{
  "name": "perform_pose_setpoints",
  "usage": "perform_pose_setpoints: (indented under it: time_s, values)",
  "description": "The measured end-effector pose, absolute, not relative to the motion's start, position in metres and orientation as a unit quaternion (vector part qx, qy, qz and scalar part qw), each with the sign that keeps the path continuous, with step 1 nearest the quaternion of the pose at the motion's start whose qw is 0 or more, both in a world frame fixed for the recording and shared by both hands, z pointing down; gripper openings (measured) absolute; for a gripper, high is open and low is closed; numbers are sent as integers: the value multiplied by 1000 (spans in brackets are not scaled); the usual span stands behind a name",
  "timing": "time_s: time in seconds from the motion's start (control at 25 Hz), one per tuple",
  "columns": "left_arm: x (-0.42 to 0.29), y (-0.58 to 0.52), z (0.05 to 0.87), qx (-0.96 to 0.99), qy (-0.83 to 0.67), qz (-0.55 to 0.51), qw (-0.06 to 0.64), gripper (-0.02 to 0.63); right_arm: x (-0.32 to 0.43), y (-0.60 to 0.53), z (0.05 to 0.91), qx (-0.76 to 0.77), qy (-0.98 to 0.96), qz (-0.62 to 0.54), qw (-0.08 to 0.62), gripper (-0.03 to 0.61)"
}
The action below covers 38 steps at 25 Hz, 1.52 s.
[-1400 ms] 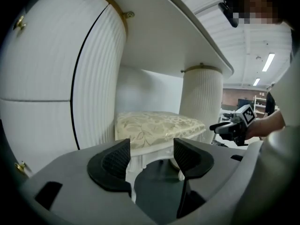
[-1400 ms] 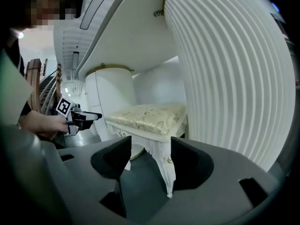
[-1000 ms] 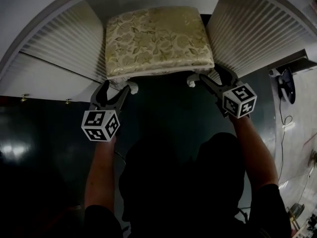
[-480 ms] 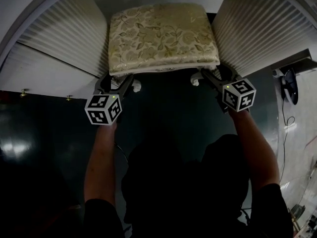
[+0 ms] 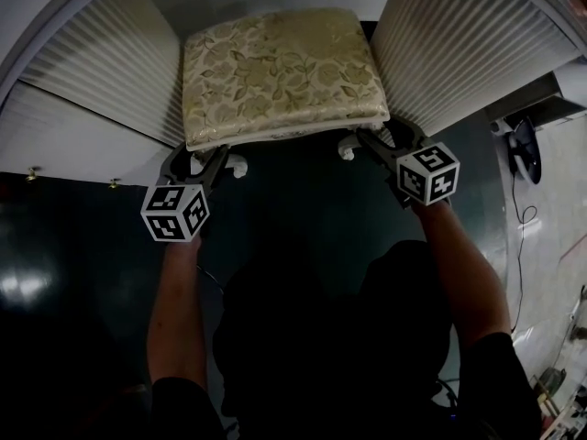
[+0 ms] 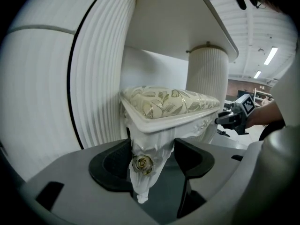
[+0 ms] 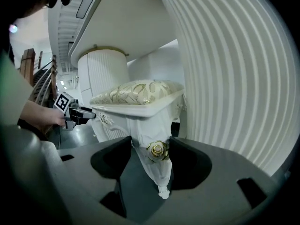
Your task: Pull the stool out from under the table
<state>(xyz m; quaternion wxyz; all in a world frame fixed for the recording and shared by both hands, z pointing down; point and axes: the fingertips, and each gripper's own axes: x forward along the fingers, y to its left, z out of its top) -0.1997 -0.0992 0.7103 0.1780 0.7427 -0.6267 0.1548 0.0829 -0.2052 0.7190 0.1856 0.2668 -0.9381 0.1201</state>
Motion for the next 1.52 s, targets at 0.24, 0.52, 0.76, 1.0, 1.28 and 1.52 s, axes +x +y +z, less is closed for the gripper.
perform_pose_setpoints:
  time_s: [0.24,0.52,0.76,1.0,1.28,1.52]
  values:
    - [-200,-99,710,748,-616,160,188,291,85,-205,719,260,-936,126,201,245]
    - [-201,-101,715,761,-606,156,169,282,85,-207,724,264,-937,119,195,245]
    - [-199,-99,715,768,-601,150,162,281,84,-211,723,271,-939,106,184,247]
    - [-200,-99,714,773,-598,134,164,281,83,-211,723,272,-939,101,183,245]
    - [-202,-100,716,771,-600,133,170,281,83,-206,725,245,-941,95,212,230]
    - [-201,-99,710,768,-591,154,195,281,87,-207,721,218,-943,124,220,219]
